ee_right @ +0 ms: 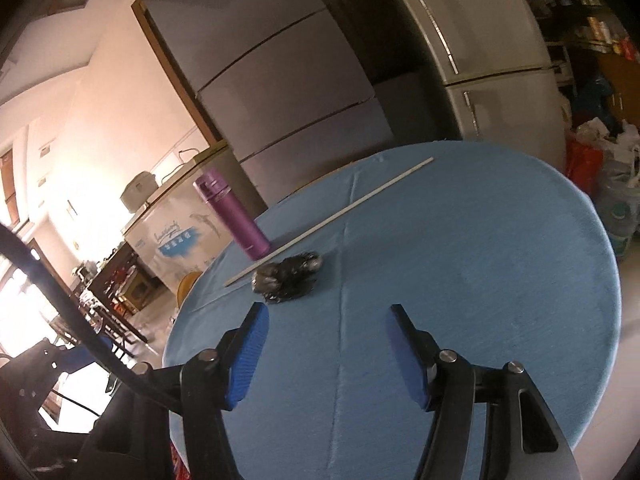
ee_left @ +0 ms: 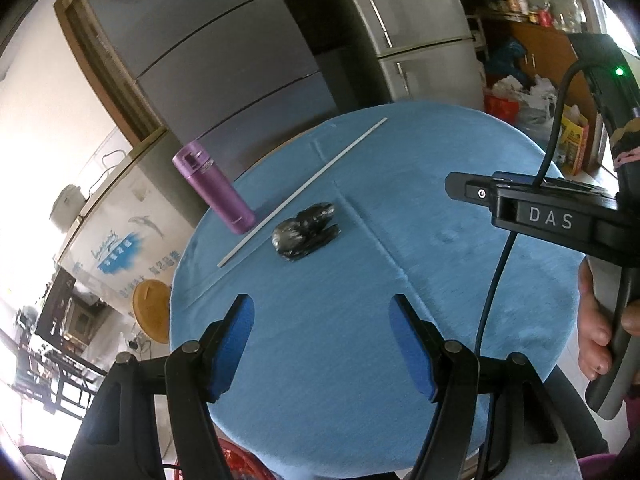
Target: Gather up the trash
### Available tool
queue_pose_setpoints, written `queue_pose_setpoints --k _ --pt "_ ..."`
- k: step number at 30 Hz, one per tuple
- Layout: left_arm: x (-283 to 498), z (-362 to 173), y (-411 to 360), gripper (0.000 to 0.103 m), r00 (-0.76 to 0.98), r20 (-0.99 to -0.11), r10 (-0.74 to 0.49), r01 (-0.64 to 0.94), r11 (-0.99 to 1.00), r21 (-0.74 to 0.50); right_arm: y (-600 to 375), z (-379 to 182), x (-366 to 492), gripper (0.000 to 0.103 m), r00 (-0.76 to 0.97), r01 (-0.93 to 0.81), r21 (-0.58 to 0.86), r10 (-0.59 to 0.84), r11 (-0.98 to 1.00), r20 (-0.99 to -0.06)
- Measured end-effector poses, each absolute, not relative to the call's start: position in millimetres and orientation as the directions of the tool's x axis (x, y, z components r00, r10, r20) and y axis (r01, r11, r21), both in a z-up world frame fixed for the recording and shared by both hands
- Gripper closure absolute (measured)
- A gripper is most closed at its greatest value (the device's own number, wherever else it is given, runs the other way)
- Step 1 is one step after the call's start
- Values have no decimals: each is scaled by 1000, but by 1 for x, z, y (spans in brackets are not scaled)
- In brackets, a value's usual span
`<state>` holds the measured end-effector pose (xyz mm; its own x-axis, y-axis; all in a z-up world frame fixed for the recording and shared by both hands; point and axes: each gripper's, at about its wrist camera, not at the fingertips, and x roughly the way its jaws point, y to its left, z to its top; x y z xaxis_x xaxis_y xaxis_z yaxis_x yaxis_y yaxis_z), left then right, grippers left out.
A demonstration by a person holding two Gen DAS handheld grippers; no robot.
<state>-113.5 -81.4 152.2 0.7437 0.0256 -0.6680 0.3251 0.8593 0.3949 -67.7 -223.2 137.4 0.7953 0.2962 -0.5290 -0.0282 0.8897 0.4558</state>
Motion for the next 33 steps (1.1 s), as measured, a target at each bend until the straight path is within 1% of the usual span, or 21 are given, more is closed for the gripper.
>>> queue_pose_setpoints --k 7,15,20,27,33 --pt "-110 150 -97 32 739 -674 11 351 847 399 -239 134 -68 37 800 -2 462 278 887 -531" --pt "-97 142 -94 32 723 -691 7 360 849 386 -243 132 -61 38 795 16 461 269 887 -544" --pt "-68 128 -60 32 663 -748 32 314 895 318 -238 125 -49 38 773 17 467 284 884 -567" --pt "-24 108 -4 32 621 -774 126 202 928 314 -223 107 -14 38 714 12 520 357 854 -603" --pt "6 98 24 32 607 -779 156 164 935 315 -204 88 34 38 635 22 578 435 816 -638"
